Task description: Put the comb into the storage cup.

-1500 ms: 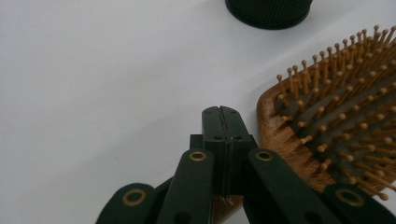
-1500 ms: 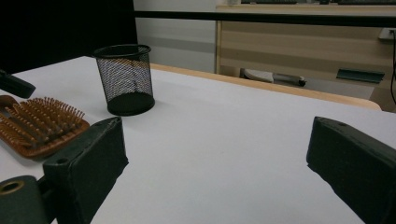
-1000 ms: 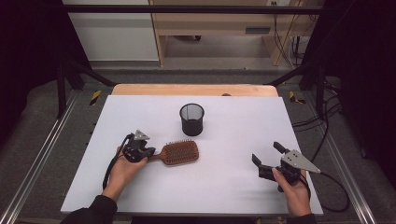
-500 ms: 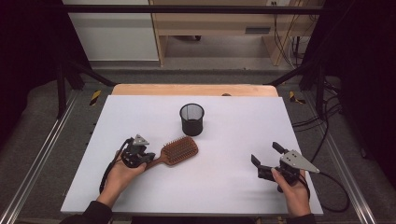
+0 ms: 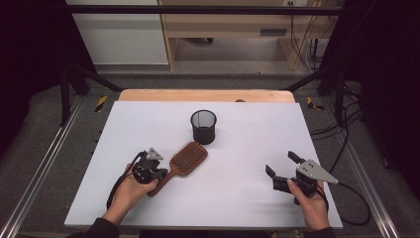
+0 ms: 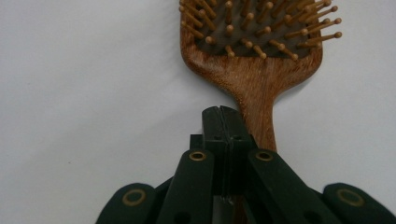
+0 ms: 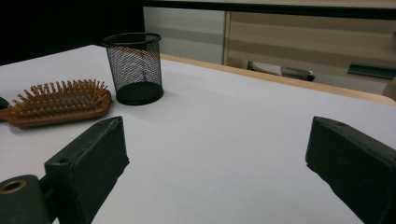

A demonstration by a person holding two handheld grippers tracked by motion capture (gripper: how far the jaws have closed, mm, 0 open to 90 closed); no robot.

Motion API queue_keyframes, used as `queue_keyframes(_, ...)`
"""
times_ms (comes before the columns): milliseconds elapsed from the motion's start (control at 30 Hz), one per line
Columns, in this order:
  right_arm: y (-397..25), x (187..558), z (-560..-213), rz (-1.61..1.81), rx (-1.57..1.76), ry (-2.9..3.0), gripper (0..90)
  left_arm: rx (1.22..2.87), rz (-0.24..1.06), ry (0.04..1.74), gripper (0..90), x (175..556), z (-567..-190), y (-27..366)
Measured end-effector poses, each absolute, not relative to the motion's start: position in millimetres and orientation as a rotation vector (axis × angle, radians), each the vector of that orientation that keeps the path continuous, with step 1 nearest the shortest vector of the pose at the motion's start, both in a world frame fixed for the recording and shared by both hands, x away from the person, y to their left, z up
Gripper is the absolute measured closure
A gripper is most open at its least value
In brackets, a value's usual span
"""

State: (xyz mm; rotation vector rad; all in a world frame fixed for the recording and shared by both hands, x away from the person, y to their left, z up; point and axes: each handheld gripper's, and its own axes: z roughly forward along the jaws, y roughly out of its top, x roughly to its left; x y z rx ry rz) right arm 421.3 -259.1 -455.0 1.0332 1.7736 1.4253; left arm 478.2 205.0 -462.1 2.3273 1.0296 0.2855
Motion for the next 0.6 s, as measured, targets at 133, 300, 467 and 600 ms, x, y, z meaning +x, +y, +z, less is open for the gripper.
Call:
queue_keyframes(133,-259.0,421.3,-455.1,1.425,1.032,1.775,5.4,2.329,0.275,1.026,90.0,476.9,-462.2,202.6)
queue_keyframes(300,-258.7,421.3,-455.0,1.426,1.032,1.777,5.4,2.337,0.263,1.020,90.0,475.9,-461.8,200.9)
queue_keyframes(467,-258.6,421.2,-455.0,1.426,1.031,1.777,5.4,2.340,0.258,1.022,90.0,475.6,-461.5,200.6)
queue_keyframes(600,-258.6,421.2,-454.9,1.427,1.030,1.777,5.4,2.340,0.252,1.023,90.0,475.4,-461.4,200.5)
